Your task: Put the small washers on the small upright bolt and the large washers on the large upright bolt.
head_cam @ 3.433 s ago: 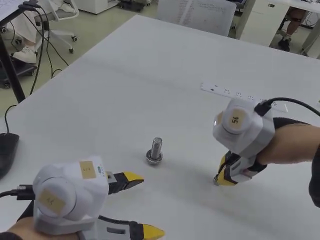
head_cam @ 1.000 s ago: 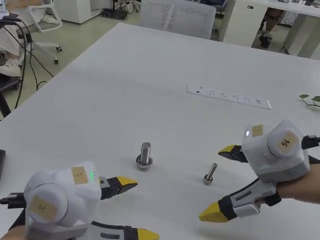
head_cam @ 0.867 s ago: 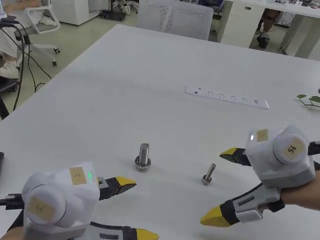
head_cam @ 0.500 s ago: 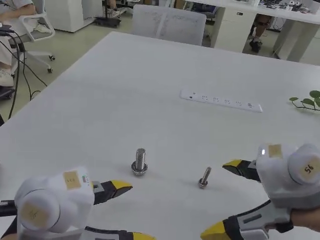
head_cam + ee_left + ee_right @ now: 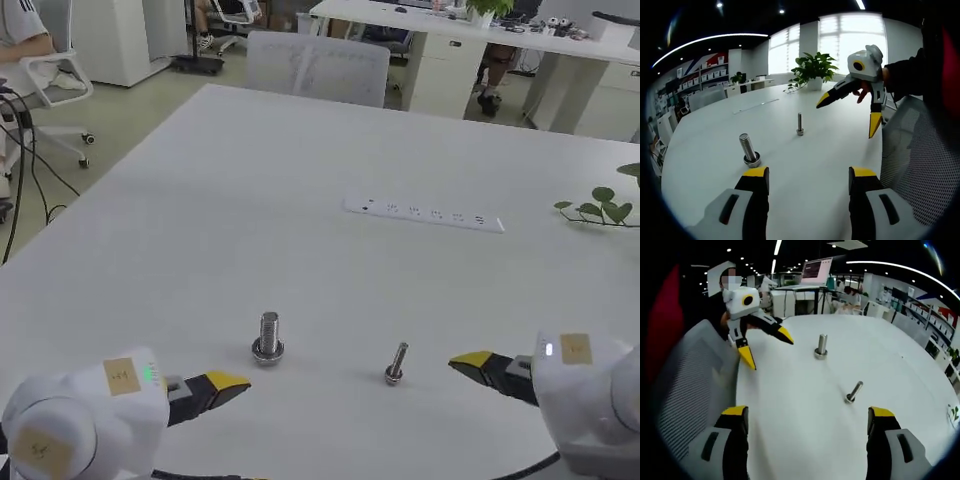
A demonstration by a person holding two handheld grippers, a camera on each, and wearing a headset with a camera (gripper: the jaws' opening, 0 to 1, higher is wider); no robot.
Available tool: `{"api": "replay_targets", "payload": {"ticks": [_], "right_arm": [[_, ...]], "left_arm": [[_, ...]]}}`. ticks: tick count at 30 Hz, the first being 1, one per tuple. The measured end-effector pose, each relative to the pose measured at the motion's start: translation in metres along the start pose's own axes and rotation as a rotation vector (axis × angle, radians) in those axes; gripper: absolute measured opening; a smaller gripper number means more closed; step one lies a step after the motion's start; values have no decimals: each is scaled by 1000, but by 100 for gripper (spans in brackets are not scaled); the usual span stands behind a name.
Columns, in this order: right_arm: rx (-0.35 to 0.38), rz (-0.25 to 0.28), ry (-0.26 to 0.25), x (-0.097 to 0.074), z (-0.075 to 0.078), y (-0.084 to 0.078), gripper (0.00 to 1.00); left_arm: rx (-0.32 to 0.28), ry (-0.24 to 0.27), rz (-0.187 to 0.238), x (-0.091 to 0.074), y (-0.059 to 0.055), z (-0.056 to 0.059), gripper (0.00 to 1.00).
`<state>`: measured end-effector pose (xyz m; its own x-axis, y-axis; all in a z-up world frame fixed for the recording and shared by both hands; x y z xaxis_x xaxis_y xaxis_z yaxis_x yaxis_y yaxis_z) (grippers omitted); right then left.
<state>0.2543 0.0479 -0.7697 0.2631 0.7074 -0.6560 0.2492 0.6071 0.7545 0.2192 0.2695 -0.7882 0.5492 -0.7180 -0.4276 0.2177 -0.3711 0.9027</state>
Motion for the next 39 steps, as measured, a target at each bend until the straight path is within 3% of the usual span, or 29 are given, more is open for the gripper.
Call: {"api": "replay_targets", "payload": {"ticks": [11,16,20,30,39], "right_arm": [[27,86,-14,-17,-7,-12,100],[34,117,-3,-18,-11,-15,100],[54,126,2,-15,-12,-18,100],[74,126,2,-14,-12,-22,100],[83,127,-3,-14,-12,-23,100]], "left_arm": [[1,11,0,-12,3,4,65],[-16,10,0,-17,2,7,67],[-31,16,-12,-21,-2,10,71],[-87,12,-17,-23,-5,16,92],[-117,4,-18,-22,-7,18,100]]}}
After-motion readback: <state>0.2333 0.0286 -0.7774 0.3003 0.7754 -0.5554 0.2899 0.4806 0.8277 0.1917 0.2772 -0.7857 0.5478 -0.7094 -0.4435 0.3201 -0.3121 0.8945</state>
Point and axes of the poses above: the centre of the closed fingertips' face, and the gripper's own axes: x roughly forward along the fingers, z roughly to its right, y roughly out of its top, the point moved 7 cm from there along -x, roughly backward along the fingers, and after that the axes turned 5 degrees about x, right-handed, at the moved point
